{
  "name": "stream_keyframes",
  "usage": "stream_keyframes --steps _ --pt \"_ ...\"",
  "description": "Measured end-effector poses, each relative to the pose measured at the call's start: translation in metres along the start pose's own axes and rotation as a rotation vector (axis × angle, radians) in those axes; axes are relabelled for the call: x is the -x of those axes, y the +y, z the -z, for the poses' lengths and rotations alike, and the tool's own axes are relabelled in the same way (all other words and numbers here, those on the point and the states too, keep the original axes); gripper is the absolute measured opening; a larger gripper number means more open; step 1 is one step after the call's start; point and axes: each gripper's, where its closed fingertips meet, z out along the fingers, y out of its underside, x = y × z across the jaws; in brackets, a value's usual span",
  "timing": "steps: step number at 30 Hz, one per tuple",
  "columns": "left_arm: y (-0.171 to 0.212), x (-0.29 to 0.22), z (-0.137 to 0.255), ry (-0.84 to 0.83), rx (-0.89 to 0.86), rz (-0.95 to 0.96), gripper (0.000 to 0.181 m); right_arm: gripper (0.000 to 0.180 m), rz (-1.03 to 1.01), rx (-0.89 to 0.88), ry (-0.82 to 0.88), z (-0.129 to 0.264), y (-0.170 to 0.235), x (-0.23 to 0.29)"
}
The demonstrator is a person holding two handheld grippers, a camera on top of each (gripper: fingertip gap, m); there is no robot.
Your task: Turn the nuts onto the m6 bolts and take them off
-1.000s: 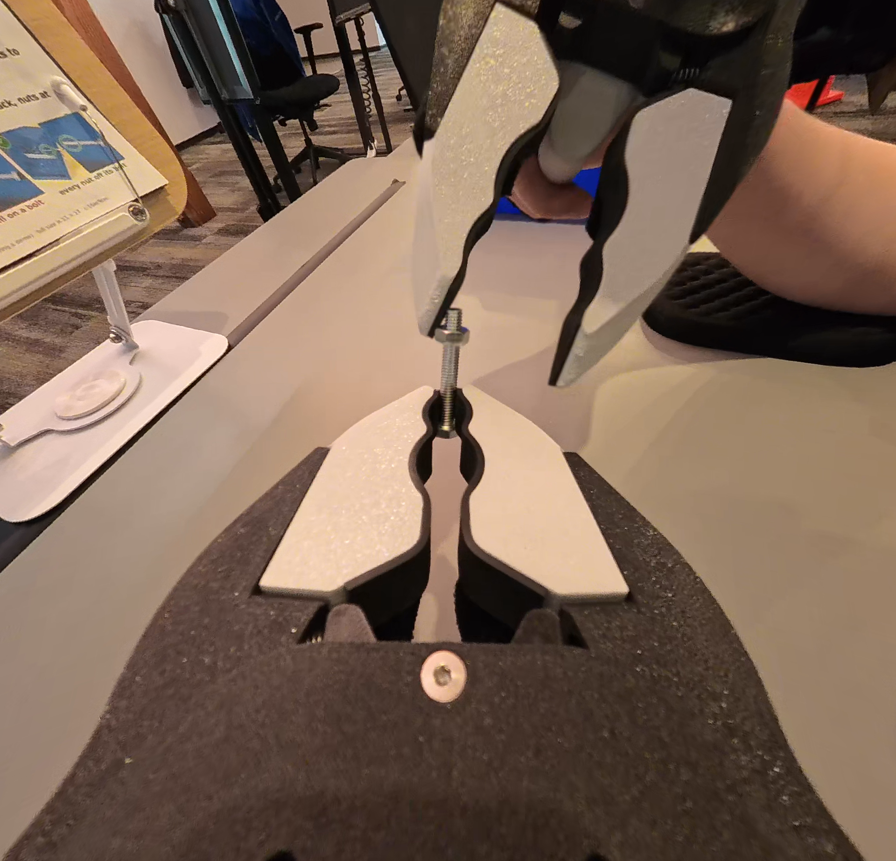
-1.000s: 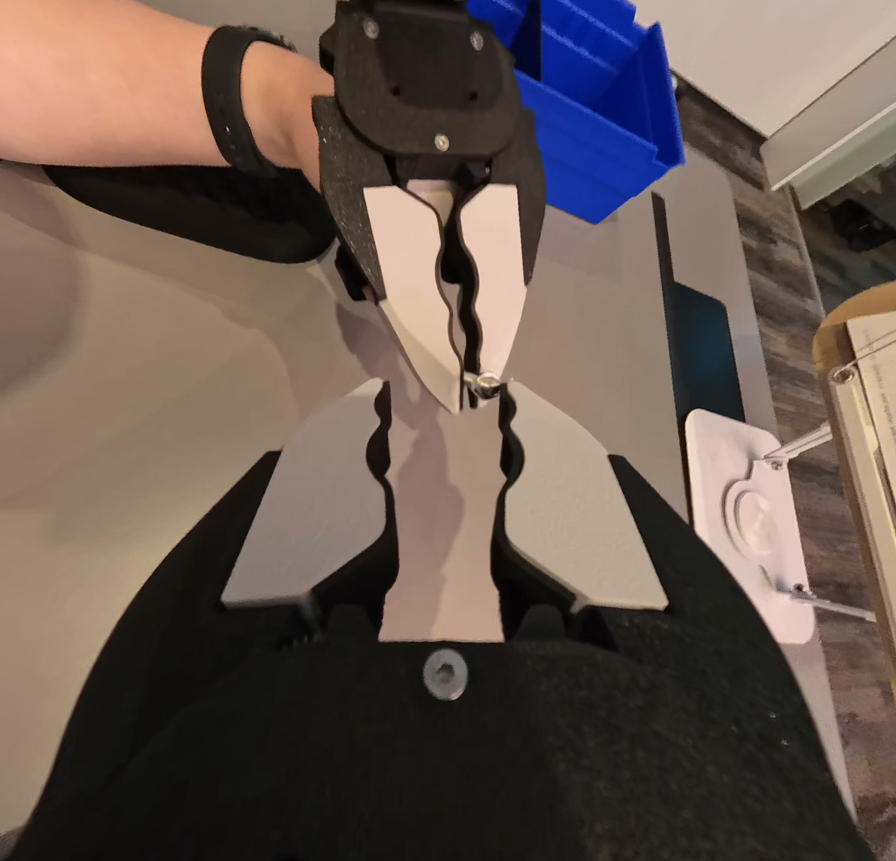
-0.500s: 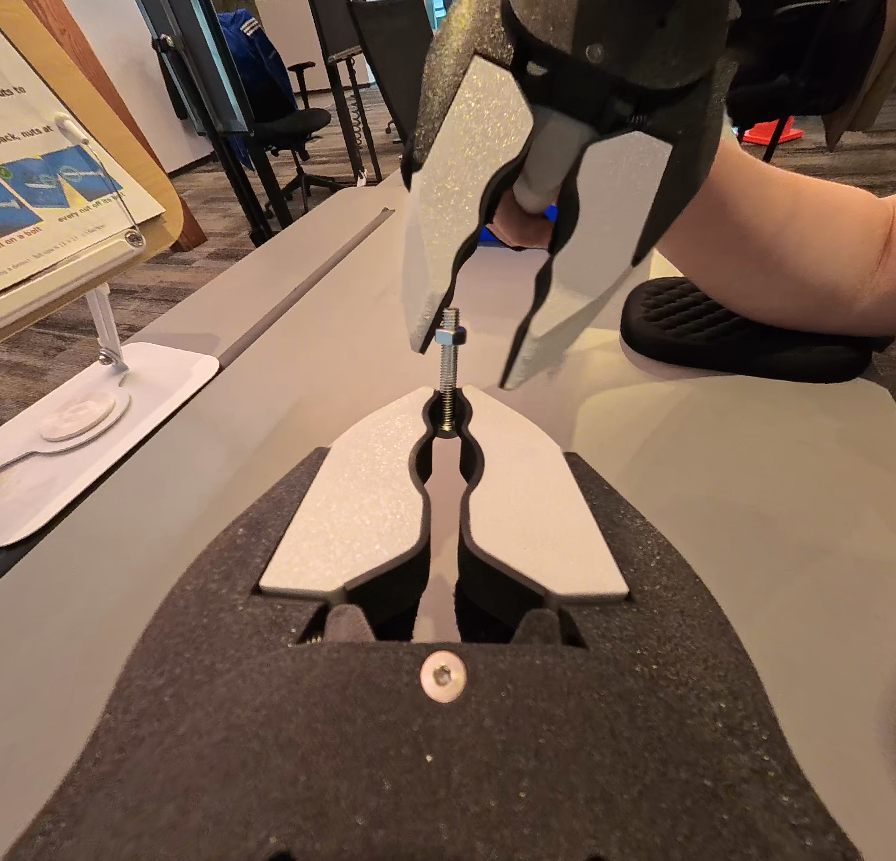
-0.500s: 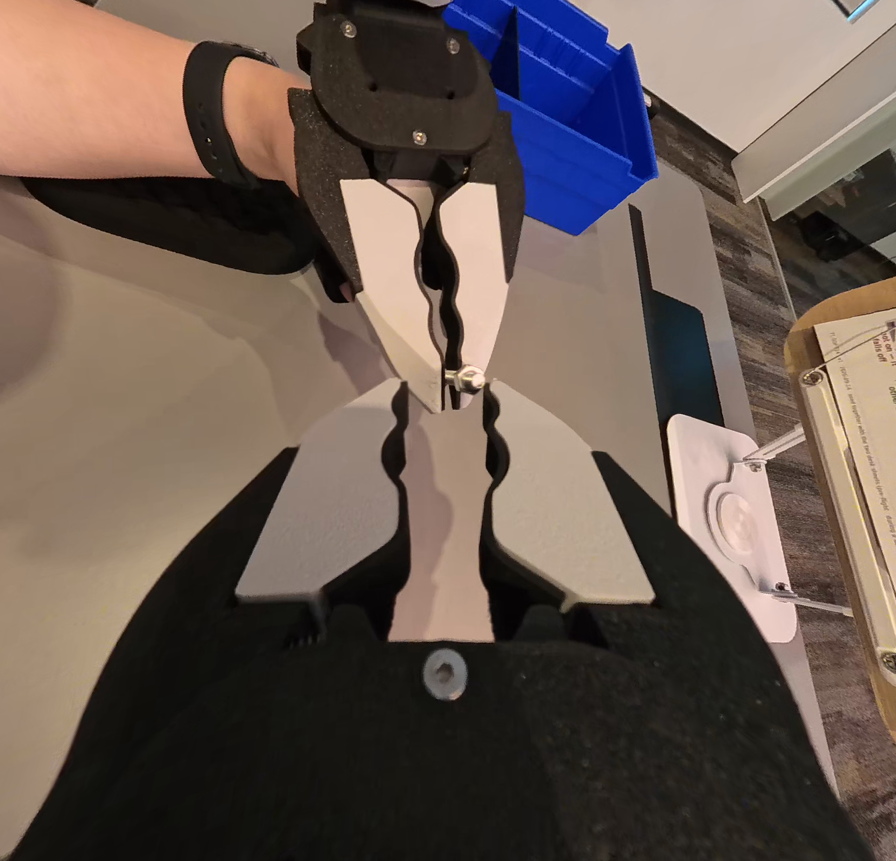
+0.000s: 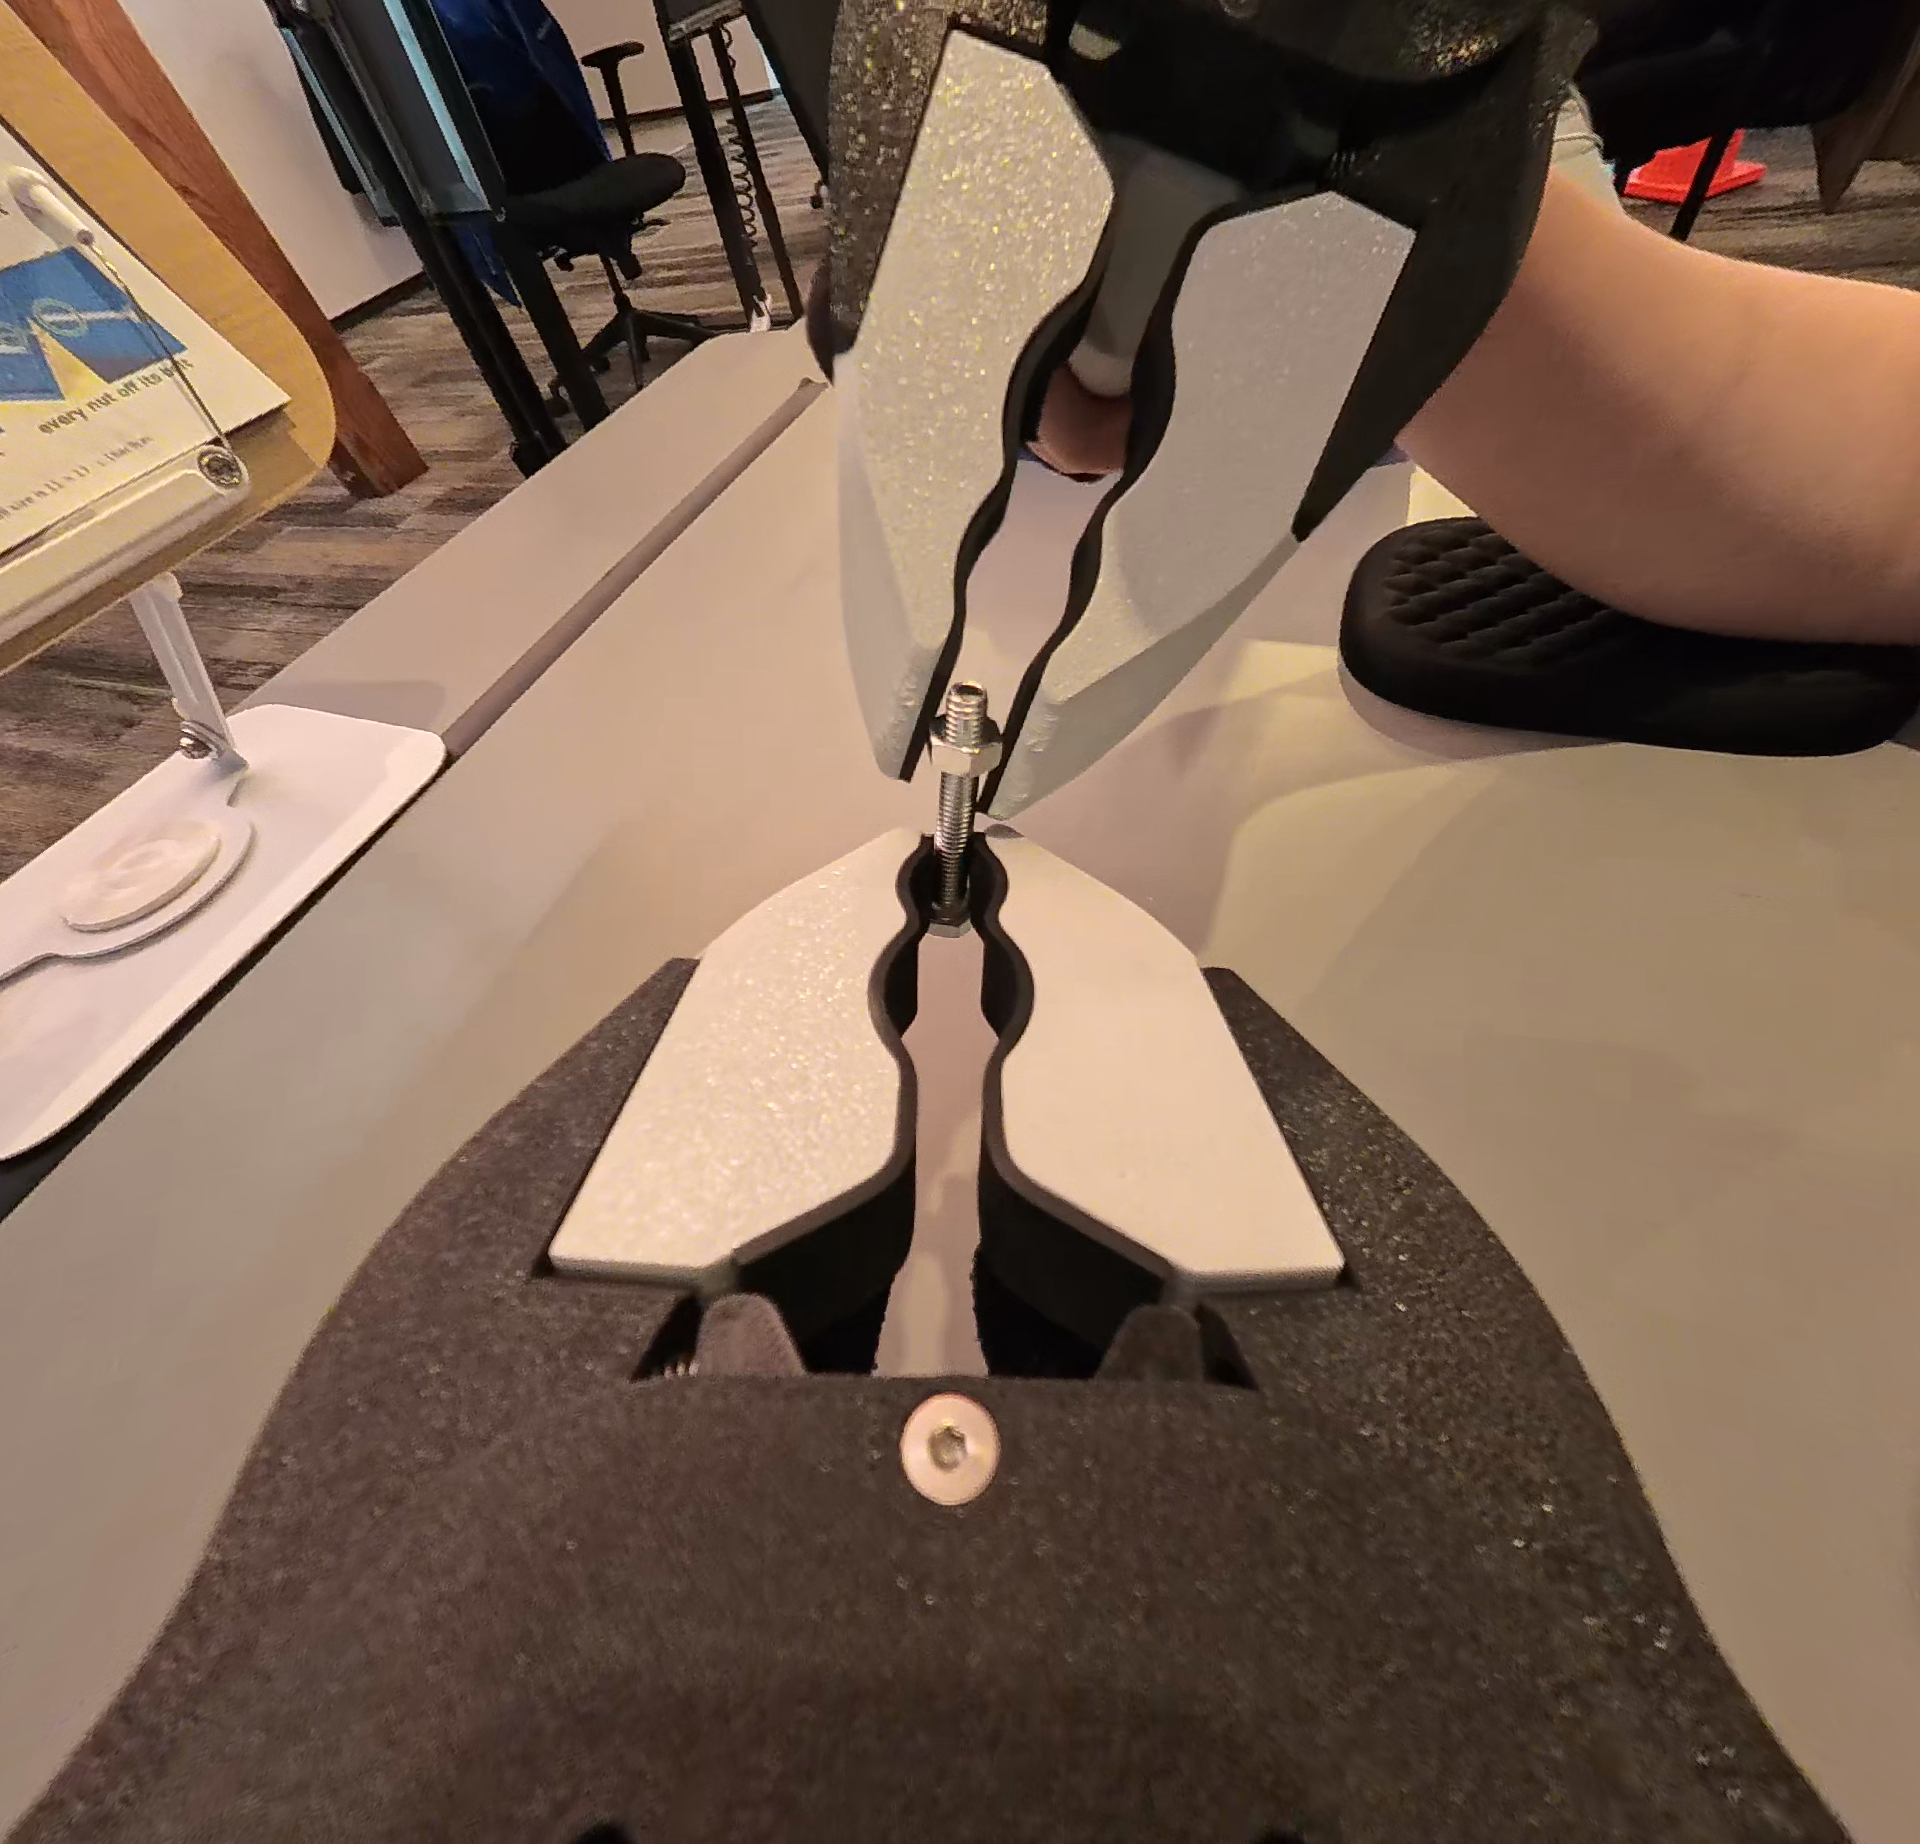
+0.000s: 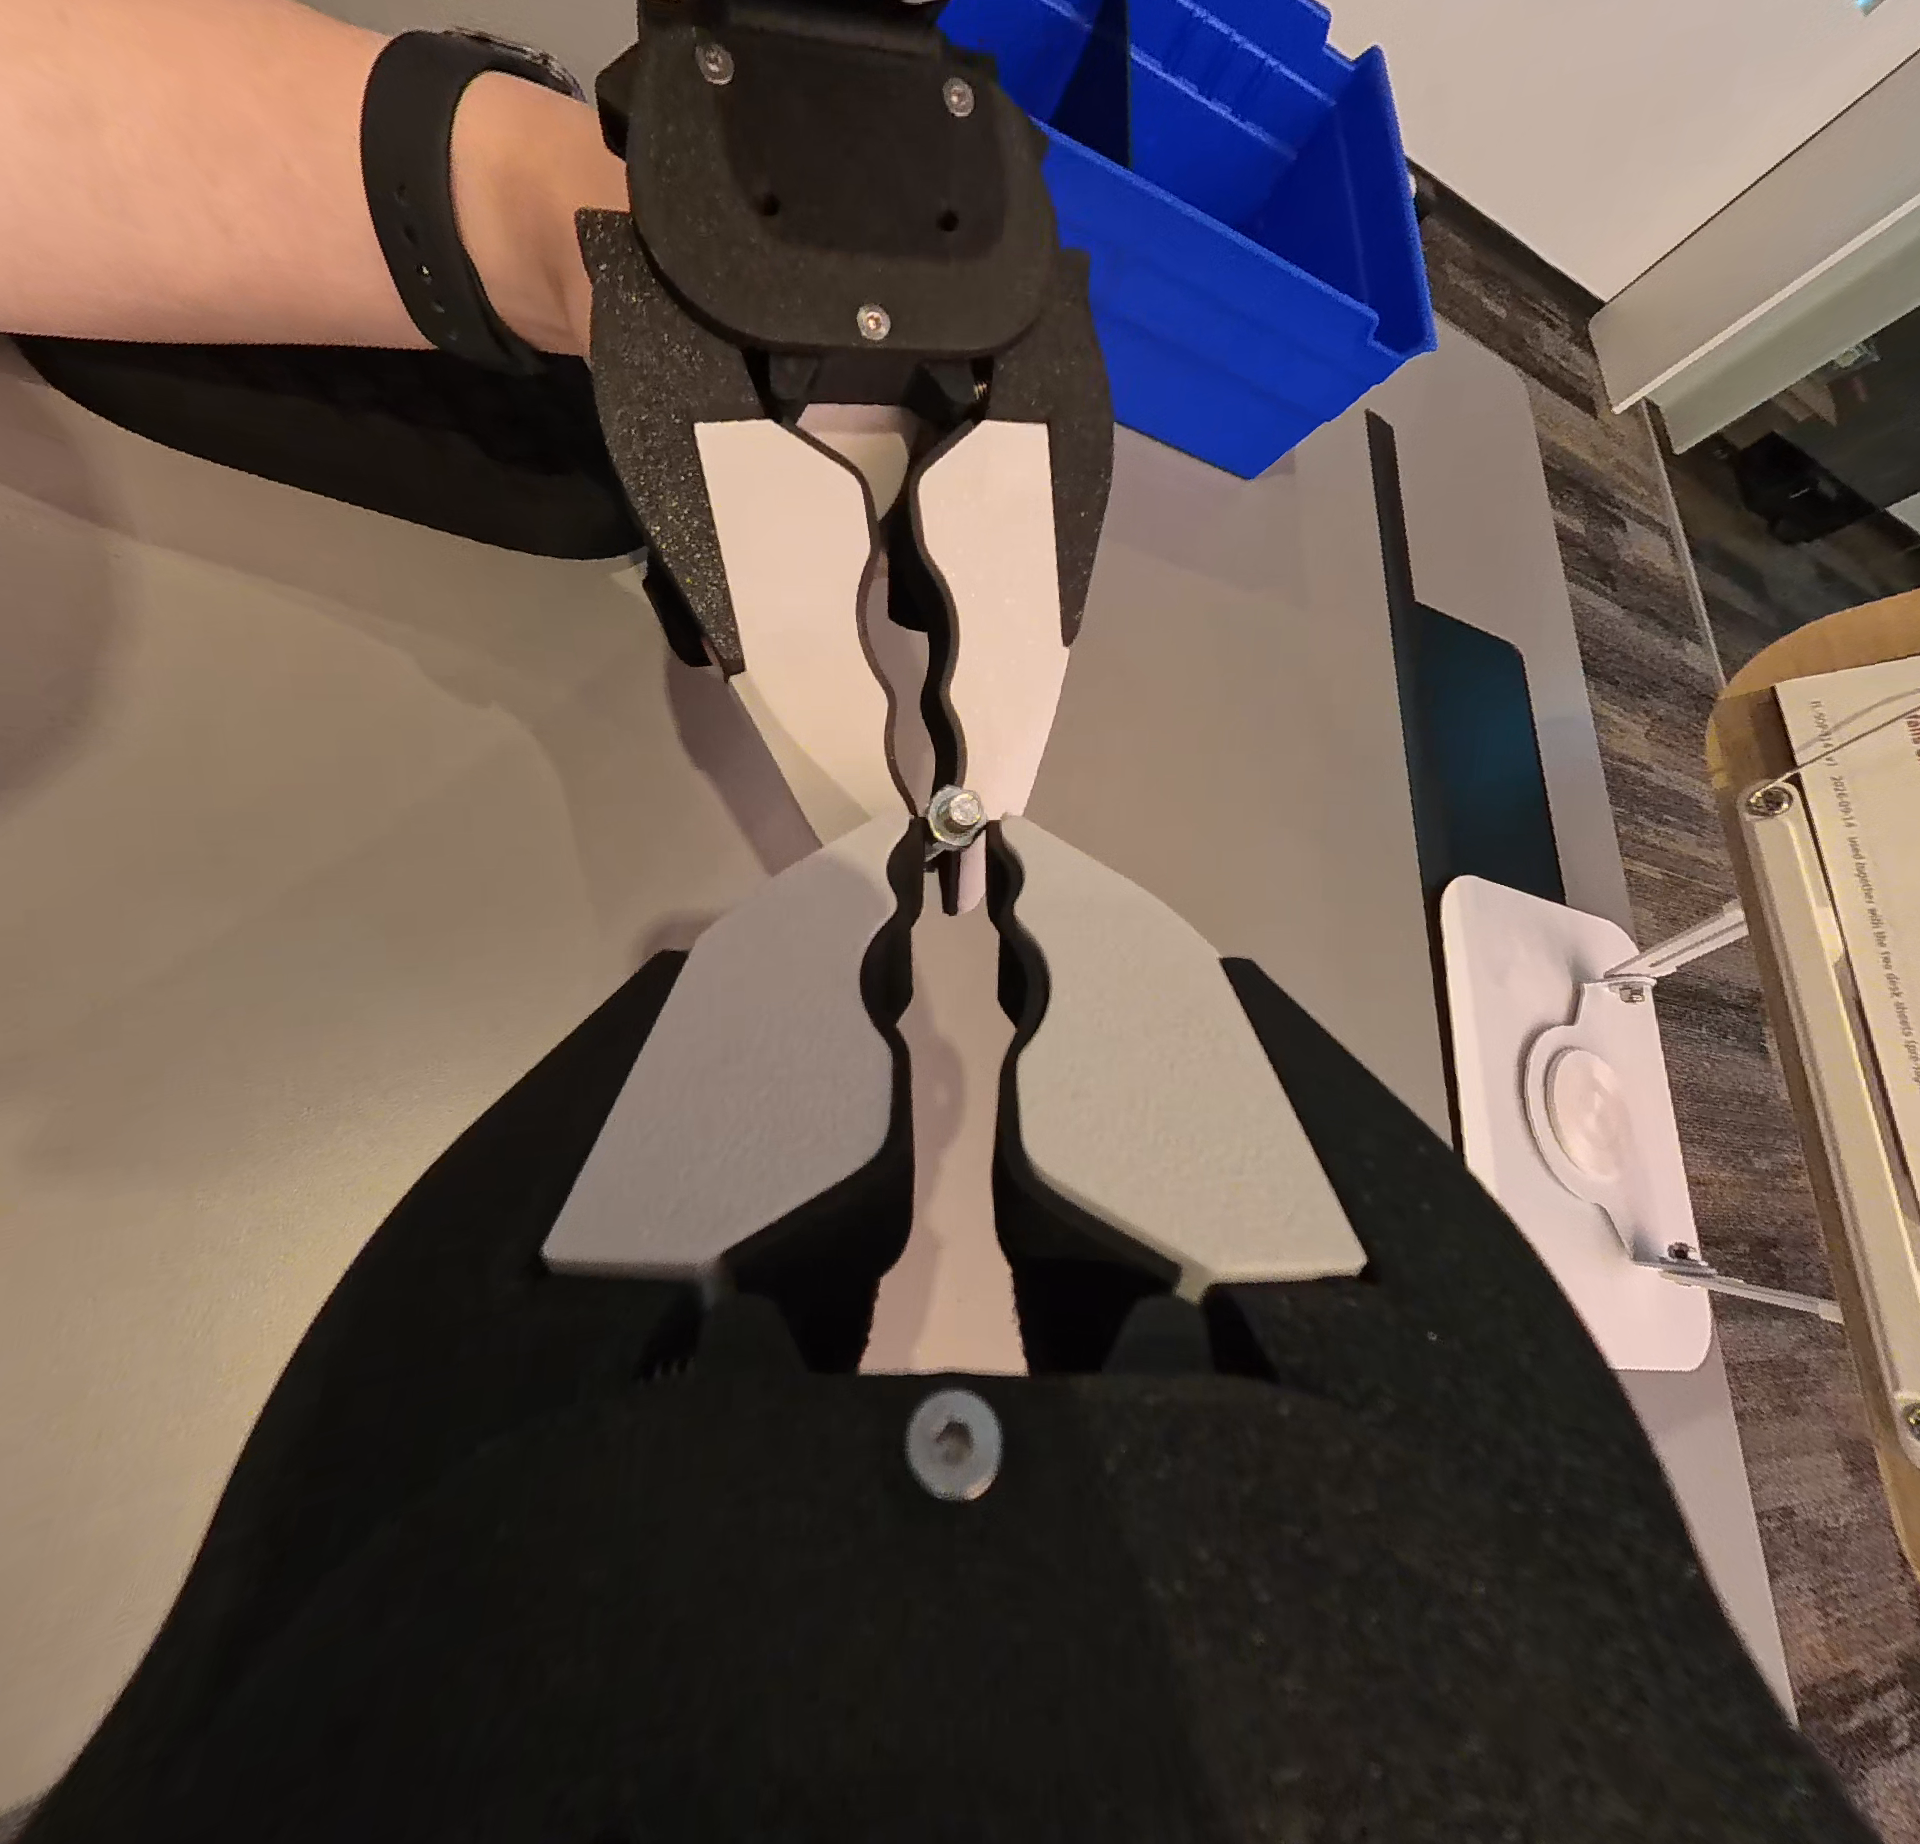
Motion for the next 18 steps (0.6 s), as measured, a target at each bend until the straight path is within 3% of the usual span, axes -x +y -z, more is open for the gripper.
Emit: stream_keyframes --steps 1,6,13,18 --pt "0.0 0.0 0.0 -0.005 -0.001 -0.005 0.006 0.01 -0.002 0.0 0.001 0.0 0.0 0.0" --pt "-0.001 0.002 0.002 -0.027 0.012 -0.038 0.005 0.013 -0.009 -0.011 -0.021 0.004 -0.002 0.002" --pt "0.016 -0.007 -0.005 0.01 0.124 -0.077 0.005 0.026 0.215 0.166 0.044 0.01 0.016 0.007" --pt "0.019 -0.01 -0.008 0.024 0.148 -0.076 0.005 0.022 0.246 0.187 0.009 0.0 0.018 0.018"
